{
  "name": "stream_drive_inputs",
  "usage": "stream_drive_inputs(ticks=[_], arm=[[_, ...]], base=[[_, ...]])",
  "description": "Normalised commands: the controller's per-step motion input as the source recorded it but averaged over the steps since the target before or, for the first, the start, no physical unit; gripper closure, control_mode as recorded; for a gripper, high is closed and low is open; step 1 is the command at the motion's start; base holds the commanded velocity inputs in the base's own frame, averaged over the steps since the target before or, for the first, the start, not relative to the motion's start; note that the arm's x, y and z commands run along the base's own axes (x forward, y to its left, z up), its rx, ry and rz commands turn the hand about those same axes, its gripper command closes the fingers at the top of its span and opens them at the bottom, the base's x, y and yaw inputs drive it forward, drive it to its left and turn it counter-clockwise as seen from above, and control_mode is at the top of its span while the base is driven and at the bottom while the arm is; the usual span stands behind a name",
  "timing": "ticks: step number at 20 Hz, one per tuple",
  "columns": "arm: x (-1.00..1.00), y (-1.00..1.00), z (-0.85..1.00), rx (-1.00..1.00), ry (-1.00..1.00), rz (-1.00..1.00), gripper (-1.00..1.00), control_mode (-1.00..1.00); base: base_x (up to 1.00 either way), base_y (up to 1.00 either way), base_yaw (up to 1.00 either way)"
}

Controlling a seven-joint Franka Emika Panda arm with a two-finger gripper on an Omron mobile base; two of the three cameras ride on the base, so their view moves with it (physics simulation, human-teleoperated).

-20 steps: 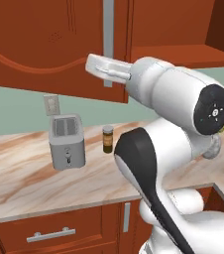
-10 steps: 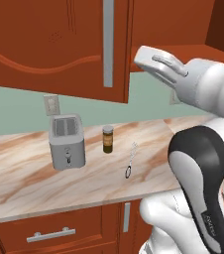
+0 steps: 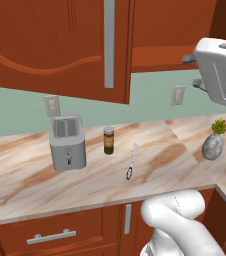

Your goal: Pick the pan from the cabinet and place it on the stove. Then turn on the stove burner for the pan.

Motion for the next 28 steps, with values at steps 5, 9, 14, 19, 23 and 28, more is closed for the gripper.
stream_drive_inputs(ticks=[5, 9, 14, 19, 23, 28], arm=[[0.55, -0.18, -0.39, 0.24, 0.19, 0.31, -1.0, -1.0], [0.72, 0.0, -0.46, 0.28, 0.14, 0.34, -1.0, -1.0], [0.7, 0.06, -0.31, 0.28, 0.15, 0.3, -1.0, -1.0], [0.4, 0.37, 0.01, 0.18, 0.18, 0.19, -1.0, -1.0], [0.14, 0.46, 0.16, 0.01, 0.22, 0.12, -1.0, -1.0], [0.11, 0.49, 0.01, -0.05, 0.16, -0.01, -1.0, -1.0]], base=[[0.0, 0.0, 0.0], [0.0, 0.0, 0.0], [0.0, 0.0, 0.0], [0.0, 0.0, 0.0], [0.0, 0.0, 0.0], [0.0, 0.0, 0.0]])
